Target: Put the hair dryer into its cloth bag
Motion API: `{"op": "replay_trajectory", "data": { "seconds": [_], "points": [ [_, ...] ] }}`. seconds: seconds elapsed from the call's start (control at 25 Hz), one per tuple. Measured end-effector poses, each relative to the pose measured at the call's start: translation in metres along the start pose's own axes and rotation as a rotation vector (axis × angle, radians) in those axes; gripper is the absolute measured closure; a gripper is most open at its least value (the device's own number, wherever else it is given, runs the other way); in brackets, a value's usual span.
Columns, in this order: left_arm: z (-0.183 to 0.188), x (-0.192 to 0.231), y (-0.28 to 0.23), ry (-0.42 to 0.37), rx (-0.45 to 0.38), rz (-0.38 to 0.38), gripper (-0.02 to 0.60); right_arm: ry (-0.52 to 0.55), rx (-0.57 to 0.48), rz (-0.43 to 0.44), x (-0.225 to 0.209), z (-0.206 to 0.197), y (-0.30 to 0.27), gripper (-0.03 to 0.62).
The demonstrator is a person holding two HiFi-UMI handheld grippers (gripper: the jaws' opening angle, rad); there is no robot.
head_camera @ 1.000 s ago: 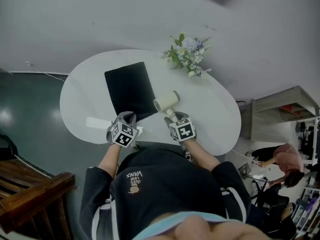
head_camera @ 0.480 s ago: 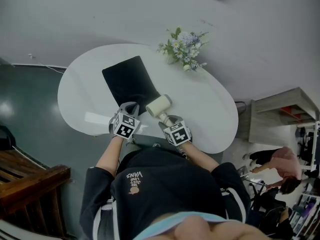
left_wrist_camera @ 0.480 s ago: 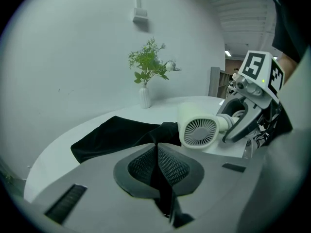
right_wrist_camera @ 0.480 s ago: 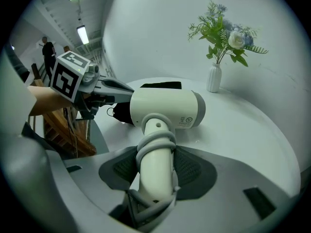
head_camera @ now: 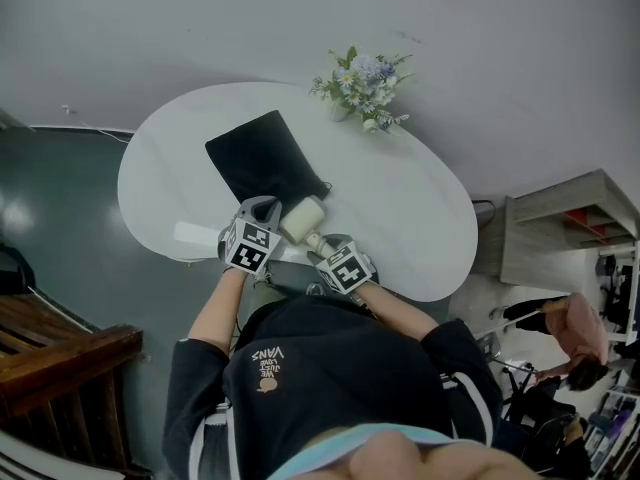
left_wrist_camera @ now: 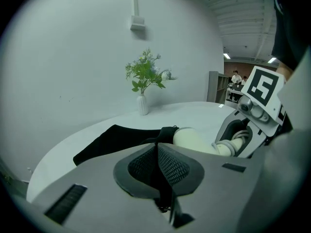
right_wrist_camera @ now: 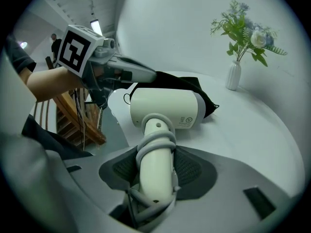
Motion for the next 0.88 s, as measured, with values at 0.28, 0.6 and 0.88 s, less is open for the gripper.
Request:
{"op": "replay_trajectory", "data": {
  "seconds": [0.28,0.6,0.88],
  "points": [
    [0.01,-0.004,0.015,-0.033,-0.02,-0.028,0.552,0.029,0.01,0.031,0.011,0.014,-0.016,0.372],
    [0.004,-0.005,0.033,-0.031,-0.055,-0.094,0.552,0.01,0.007,0.035,0.009,0.042,-0.036,0.373],
    [-0.004,0.007,0.042,0.028,-0.084,-0.149,0.552,-0.023,0.012,0.039,0.007,0.061,-0.054,0.372]
  ]
}}
Point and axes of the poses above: the fingertips, and each gripper's own axes: y backward along the fingers, x to its left, z out of its top, the point moved 10 cm from there along y, backward along the fingers, and after that the axes turned 8 degrees about -x, right-handed, at the moved point
